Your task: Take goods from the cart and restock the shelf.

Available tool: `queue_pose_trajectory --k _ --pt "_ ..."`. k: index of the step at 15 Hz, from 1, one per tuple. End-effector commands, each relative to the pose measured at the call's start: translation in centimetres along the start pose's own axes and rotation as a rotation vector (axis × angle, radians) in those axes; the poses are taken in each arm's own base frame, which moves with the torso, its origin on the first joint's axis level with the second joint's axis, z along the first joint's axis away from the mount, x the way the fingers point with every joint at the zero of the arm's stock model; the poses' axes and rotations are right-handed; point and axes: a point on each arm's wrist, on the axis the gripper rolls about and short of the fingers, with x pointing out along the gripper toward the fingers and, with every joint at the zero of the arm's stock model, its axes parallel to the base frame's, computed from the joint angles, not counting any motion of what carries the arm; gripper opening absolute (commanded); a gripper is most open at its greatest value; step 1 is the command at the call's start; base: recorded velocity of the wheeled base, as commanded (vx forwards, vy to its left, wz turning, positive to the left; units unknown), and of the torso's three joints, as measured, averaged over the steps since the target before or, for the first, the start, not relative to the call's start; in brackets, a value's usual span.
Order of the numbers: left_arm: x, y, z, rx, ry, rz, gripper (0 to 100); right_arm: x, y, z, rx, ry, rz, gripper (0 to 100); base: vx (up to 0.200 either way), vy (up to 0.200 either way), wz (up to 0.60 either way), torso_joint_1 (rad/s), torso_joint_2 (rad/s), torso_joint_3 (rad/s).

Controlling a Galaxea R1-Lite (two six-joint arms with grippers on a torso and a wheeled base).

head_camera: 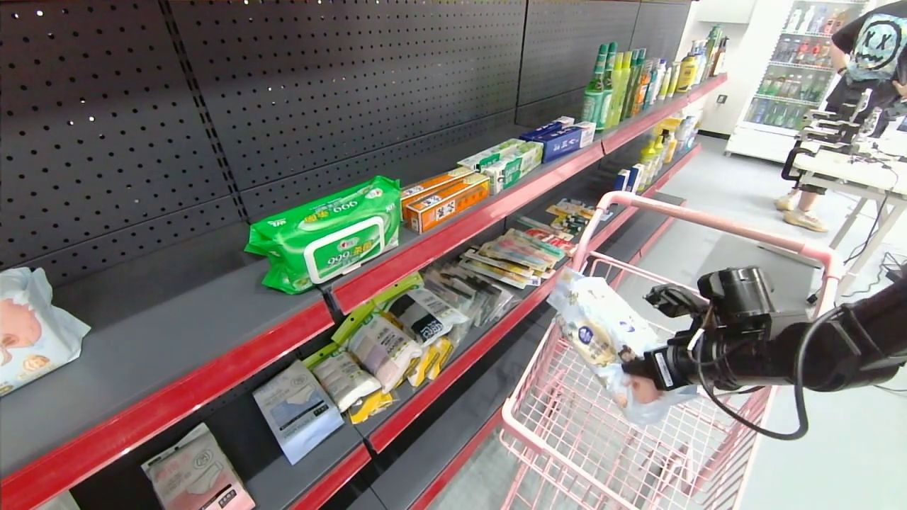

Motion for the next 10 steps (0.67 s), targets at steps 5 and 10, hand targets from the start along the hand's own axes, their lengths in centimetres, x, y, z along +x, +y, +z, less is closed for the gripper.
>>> queue_pose_trajectory --k 5,10 --pt "0.0 0.0 0.0 0.000 0.000 0.001 100 -11.4 0.4 3.3 0.071 -0.312 -0.345 0 0.000 0.000 0.00 0.000 0.00 0.000" --pt "0.0 0.0 0.0 -0.002 0.000 0.001 100 -20.5 0.1 0.1 0.128 -0.337 -0.481 0 0.000 0.000 0.00 0.000 0.00 0.000"
